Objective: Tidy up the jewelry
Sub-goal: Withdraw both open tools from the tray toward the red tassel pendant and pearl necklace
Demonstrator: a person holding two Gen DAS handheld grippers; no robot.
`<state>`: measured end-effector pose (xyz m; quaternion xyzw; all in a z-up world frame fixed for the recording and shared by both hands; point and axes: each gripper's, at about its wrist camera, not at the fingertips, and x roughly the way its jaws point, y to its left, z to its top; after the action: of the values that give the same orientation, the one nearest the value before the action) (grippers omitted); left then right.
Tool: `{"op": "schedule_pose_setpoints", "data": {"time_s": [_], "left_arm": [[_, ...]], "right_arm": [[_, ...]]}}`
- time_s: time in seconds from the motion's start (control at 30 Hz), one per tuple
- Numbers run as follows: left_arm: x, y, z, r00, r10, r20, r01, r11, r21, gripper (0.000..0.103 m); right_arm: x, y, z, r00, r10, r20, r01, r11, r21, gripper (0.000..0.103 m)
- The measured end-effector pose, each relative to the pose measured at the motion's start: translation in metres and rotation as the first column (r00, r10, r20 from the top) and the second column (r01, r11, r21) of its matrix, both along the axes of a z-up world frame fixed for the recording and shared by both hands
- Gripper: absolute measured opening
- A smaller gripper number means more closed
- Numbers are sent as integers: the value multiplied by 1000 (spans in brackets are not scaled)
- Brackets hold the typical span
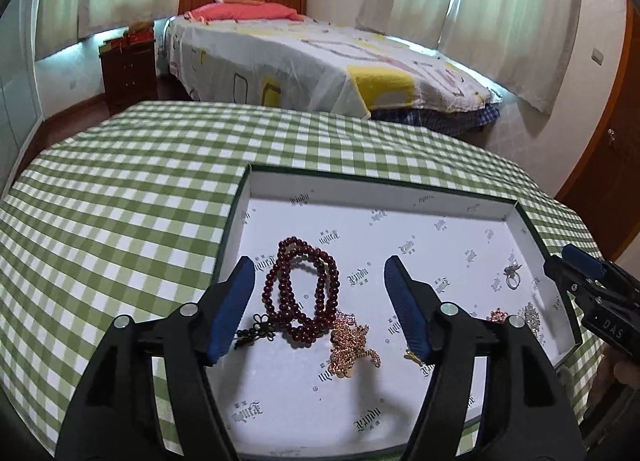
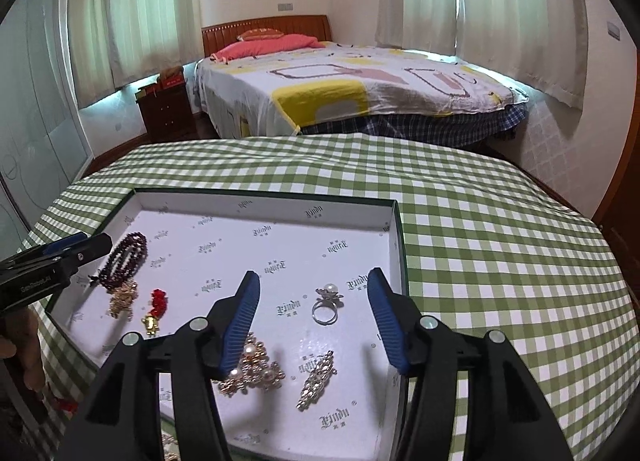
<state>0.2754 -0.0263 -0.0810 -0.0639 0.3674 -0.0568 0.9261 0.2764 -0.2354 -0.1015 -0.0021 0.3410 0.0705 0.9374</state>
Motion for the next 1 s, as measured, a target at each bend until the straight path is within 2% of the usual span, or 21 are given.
{"op": "schedule_pose_setpoints", "data": {"time_s": [0.23,0.4,0.73,1.0], "left_arm": [[-35,3,14,999,-9,48,8,1000,12,67],[-60,1,13,998,-21,51,19,999,28,67],[-114,5,-6,999,-35,-1,35,999,38,67],[-140,0,-28,998,-56,-42,58,997,49,67]], "right_arm": [[-25,8,7,999,-7,32,6,1000,22,57],[-46,16,3,1000,-2,28,1,999,39,58],[-91,24,-17,1000,6,-12,-5,999,53,58],[-120,31,-39,998,24,-57,-21,999,45,58]]}}
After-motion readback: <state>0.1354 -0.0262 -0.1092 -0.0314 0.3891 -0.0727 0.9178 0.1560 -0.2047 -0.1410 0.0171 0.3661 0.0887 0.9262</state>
